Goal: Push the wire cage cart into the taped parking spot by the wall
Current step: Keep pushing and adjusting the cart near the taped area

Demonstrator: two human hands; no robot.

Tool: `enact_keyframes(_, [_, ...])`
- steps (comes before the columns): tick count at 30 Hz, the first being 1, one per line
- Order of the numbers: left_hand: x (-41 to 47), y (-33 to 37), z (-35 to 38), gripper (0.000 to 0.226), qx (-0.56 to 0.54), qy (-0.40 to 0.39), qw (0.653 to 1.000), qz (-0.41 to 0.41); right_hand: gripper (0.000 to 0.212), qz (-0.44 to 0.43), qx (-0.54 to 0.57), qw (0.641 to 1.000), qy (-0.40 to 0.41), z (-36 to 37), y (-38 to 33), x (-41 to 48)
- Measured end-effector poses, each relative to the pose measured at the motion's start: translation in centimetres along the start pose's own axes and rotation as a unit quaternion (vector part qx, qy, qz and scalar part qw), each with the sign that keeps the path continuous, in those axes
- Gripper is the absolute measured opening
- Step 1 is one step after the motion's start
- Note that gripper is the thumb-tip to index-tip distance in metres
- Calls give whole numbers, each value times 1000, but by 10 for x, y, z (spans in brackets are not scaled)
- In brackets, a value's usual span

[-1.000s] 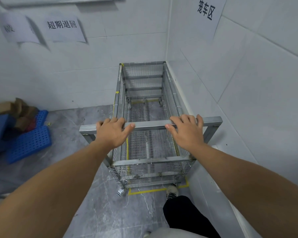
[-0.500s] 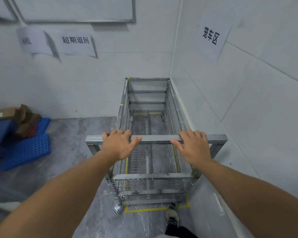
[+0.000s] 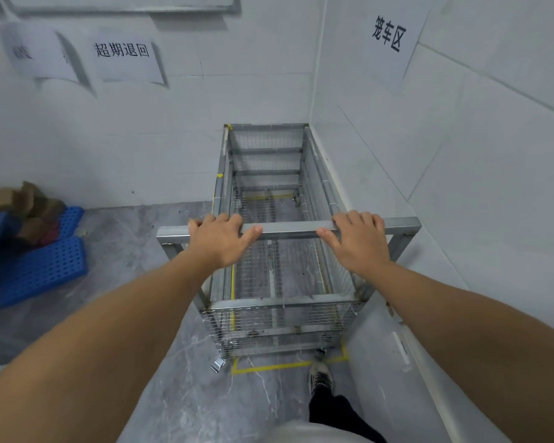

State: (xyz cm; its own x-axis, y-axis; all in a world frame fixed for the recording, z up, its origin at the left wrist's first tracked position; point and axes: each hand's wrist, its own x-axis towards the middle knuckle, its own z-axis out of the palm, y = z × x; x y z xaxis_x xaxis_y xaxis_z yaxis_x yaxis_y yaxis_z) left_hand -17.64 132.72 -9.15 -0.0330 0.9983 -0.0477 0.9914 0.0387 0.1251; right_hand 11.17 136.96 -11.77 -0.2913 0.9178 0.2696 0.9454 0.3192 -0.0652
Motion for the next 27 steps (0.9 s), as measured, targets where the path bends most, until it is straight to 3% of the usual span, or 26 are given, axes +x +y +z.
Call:
enact_keyframes(8, [2,2,-6,73,10,-35,999,-5,58,4,5,1000,-18,1,2,2])
enact_keyframes(15, [0,0,-4,59,2,-7,1000,-8,57,-1,9,999,45,10,1,1])
enact_keyframes(27, [2,0,0,73,-6,10,1000,-17,54,-6,6,998,58,11,0,0])
